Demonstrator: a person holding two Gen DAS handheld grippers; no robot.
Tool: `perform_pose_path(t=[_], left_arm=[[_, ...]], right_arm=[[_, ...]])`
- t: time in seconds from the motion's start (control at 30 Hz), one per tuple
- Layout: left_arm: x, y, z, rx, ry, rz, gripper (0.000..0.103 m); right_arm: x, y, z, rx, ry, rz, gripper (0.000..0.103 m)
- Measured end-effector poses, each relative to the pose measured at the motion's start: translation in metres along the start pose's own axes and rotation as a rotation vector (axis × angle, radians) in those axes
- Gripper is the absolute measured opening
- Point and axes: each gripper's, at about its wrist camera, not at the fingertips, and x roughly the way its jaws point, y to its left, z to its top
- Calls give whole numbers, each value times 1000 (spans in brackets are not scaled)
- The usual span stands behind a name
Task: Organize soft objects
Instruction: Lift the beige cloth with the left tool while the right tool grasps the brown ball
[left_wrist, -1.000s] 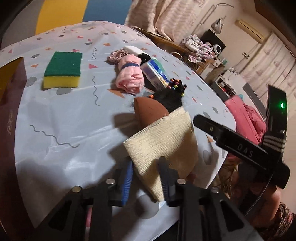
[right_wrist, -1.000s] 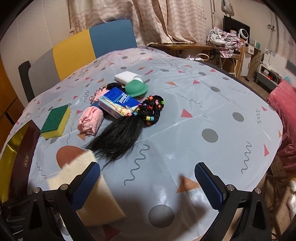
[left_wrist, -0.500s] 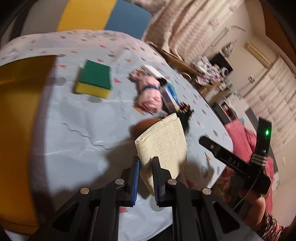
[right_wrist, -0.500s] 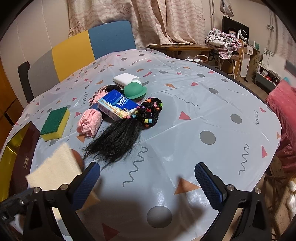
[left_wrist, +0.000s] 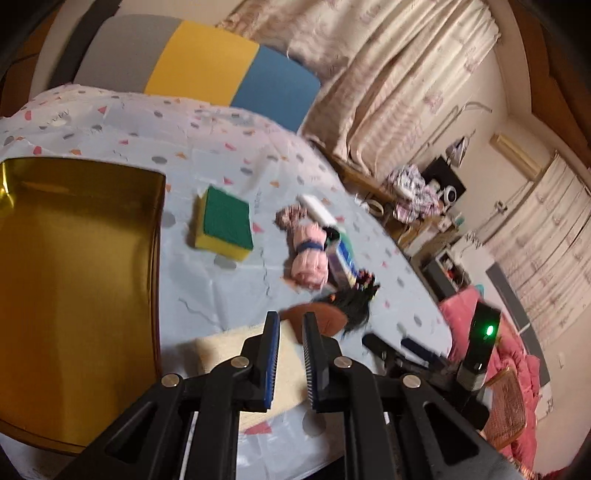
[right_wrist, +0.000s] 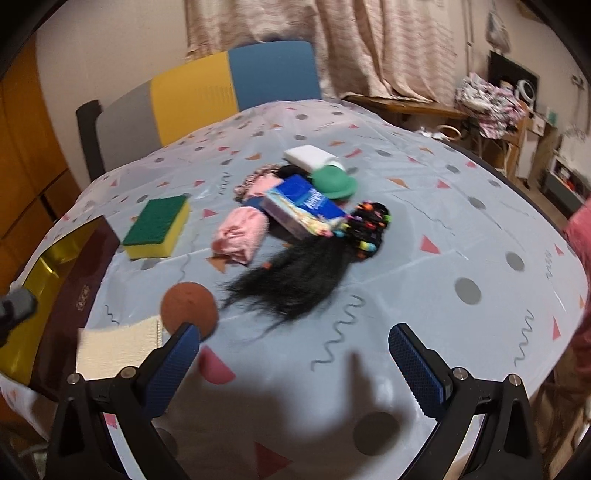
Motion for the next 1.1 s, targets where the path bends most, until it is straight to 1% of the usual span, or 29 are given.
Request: perform_pose_path(t=[0.07,0.1,0.13,0.17,0.2,0.27,0.33,0.37,0.4,0.43,0.5,0.53,0.57,0.63,0.67,0.7,0.73,0.8,0.93,1.0,1.07,1.1], left_arm=[[1,-1,-6,15,13,33,14],[2,-2,-9,26,21,38,18],[1,-4,-12,39,26,47,21],[1,-6,-15,57,29,63,28],[1,-8,-18,82,32,80,29],[0,-15,-23,130,37,114,31],[0,-18,-27,163,48,143,34],[1,-17,-28,170,53,152,36],[2,-17,-30,177,64,159,37],[3,-17,-32,182,76,157,38],[9,-18,-36,196,111,159,42],[12,-19,-37,207,124,163,45],[19,-22,-39,240,146,179,48],[26,-29,-41,308,154,213,62],[31,-34,-42,362,155,226,78],[34,-39,-43,401,160,230,83],[37,-45,-43,455,153,227,83],[41,-51,-42,517,141,217,83],[60,-59,-38,619,203,234,83],[72,-62,-38,672,276,245,84],[82,-61,-41,715,367,232,84],[85,-60,-42,719,389,230,85]], right_arm=[[3,7,4,-11,-4,21,103],[5,13,6,-26,-7,41,103],[7,18,8,-42,-10,55,100],[11,26,11,-71,-11,70,98],[16,33,12,-90,-7,83,95],[30,45,14,-120,23,110,87],[43,54,12,-137,60,128,72],[49,57,11,-140,76,143,70],[54,58,9,-132,83,178,64],[55,58,8,-126,83,203,53],[51,60,9,-136,73,233,42],[47,60,10,-144,68,237,42],[44,60,10,-146,64,238,42],[35,51,14,-126,57,226,41],[32,44,15,-101,59,225,41],[29,36,16,-66,68,226,41],[26,27,16,-30,80,225,41],[22,13,15,17,96,222,41],[10,-2,9,48,104,239,41],[7,-4,8,55,102,250,41],[6,-4,9,58,102,265,41],[5,-4,9,59,103,269,42]])
